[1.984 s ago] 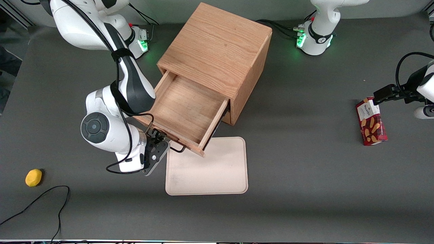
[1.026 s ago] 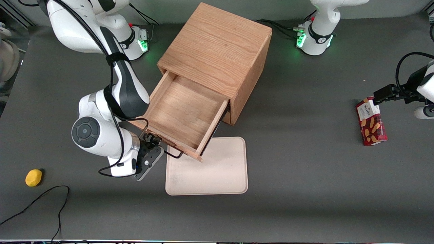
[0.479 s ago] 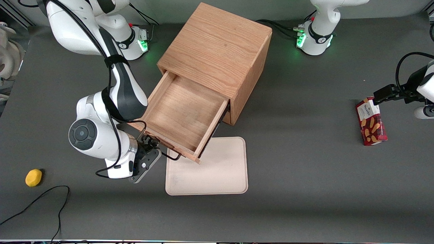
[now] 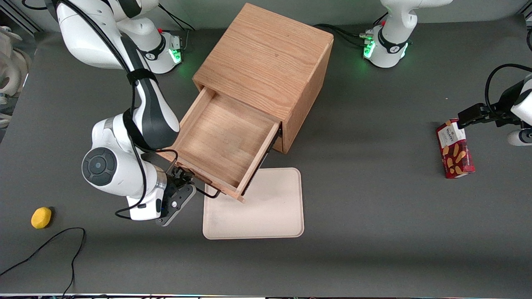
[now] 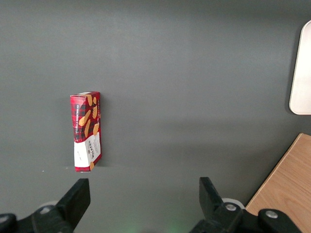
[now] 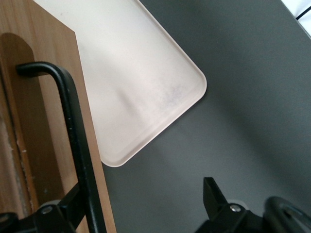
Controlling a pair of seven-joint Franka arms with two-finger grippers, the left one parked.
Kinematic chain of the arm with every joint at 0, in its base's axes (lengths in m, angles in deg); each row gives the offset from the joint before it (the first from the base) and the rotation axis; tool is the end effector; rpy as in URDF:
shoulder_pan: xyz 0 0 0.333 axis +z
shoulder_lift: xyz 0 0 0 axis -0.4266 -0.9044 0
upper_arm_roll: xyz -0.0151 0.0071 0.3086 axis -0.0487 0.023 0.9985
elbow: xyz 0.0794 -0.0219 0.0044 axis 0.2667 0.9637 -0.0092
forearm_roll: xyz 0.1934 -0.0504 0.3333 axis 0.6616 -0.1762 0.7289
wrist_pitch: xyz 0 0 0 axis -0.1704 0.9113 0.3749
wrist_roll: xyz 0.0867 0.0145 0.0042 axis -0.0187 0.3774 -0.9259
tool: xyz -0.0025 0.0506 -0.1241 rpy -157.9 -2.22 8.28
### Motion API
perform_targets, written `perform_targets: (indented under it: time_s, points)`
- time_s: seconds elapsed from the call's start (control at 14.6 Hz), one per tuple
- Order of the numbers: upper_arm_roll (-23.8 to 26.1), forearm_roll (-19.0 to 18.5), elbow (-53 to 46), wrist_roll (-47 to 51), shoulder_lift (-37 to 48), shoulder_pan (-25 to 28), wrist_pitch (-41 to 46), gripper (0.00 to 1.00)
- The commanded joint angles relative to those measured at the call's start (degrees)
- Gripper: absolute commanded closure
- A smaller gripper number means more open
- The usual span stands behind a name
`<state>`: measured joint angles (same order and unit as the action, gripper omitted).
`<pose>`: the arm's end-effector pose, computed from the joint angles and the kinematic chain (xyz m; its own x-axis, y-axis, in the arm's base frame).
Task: Open upper drawer
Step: 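Keep pulling the drawer further out with the right gripper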
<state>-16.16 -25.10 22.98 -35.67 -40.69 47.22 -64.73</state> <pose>0.6904 0.2291 0.3633 0.6596 0.7509 0.0332 0.7508 -0.6562 -0.0750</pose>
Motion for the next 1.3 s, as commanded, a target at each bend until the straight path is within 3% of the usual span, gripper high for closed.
perform_targets:
  time_s: [0.0, 0.55, 1.23]
  points:
    - [-0.40, -1.93, -3.75, 1.23, -2.12, -0.79, -0.35, 0.00]
    - [-0.40, -2.01, -4.19, 1.23, -2.04, -1.67, 0.08, 0.00]
    - [-0.32, -1.93, -9.55, 2.99, -1.16, -1.58, 7.64, 0.00]
